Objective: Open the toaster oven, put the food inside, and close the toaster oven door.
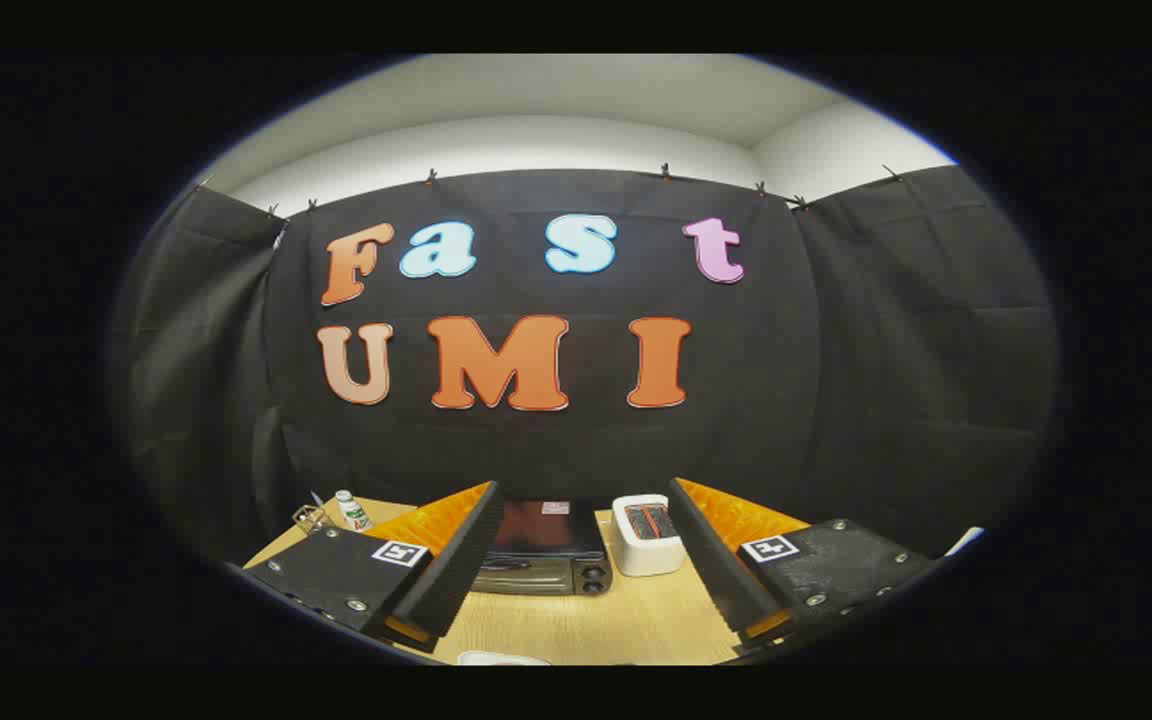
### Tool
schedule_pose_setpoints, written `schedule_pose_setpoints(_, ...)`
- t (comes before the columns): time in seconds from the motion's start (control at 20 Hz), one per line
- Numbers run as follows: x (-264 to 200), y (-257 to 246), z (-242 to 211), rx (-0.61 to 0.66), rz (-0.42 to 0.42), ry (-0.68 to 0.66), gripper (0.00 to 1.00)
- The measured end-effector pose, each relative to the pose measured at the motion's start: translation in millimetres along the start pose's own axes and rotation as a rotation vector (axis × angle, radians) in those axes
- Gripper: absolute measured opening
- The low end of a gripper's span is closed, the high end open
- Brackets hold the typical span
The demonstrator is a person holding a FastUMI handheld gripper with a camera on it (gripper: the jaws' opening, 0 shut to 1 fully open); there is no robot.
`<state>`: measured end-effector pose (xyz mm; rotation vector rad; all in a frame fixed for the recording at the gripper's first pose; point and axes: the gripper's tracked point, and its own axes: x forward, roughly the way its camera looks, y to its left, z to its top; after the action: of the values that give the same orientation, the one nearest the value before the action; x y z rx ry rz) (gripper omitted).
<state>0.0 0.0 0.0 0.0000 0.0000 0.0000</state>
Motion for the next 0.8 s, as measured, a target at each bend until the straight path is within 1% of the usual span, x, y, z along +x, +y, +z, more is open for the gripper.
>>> schedule_pose_setpoints(0.15, 0, 0, -1, -0.001, 0.008, 0.006, 0.98)
schedule_pose_setpoints(0.8, -6, -13, -3, -0.005, -0.007, 0.010, 0.98)
